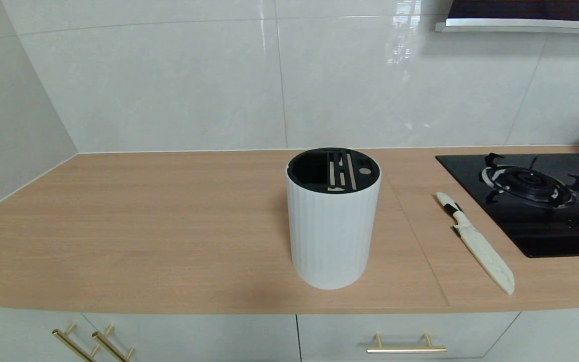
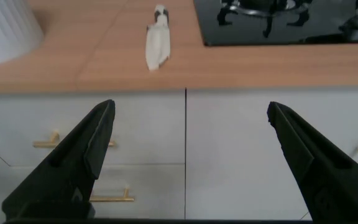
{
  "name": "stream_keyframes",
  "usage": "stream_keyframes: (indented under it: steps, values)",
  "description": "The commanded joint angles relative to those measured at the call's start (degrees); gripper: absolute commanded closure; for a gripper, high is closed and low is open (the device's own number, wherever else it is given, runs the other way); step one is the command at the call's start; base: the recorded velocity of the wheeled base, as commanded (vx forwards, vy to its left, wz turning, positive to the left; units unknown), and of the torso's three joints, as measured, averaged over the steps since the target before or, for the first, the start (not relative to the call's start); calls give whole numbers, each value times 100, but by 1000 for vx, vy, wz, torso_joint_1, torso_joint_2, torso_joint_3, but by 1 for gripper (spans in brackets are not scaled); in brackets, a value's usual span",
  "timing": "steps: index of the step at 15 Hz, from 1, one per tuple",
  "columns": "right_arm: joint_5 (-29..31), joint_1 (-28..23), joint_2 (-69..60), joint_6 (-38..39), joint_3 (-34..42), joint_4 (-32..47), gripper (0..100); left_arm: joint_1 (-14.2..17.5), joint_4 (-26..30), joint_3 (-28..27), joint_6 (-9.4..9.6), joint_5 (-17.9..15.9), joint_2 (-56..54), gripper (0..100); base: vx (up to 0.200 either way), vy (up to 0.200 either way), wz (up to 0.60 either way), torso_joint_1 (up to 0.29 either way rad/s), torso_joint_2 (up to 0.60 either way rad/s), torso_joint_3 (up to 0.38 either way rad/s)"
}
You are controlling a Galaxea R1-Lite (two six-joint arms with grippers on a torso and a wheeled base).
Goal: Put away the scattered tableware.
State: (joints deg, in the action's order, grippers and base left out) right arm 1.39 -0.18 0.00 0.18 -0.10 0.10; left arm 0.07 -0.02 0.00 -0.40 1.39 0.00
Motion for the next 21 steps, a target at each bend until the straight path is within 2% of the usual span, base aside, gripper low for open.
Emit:
stream_keyframes:
  steps: [1,15,21]
  values:
    - [2,1,9,-1,1,-1,0,1,2,0,5,2,0,0,0,0,0,237,-515,-295]
    - [2,1,9,-1,1,-1,0,1,2,0,-4,2,0,0,0,0,0,247,-529,-284]
    - [-7,1,9,-18,1,-1,0,1,2,0,-4,2,0,0,0,0,0,30,-68,-33]
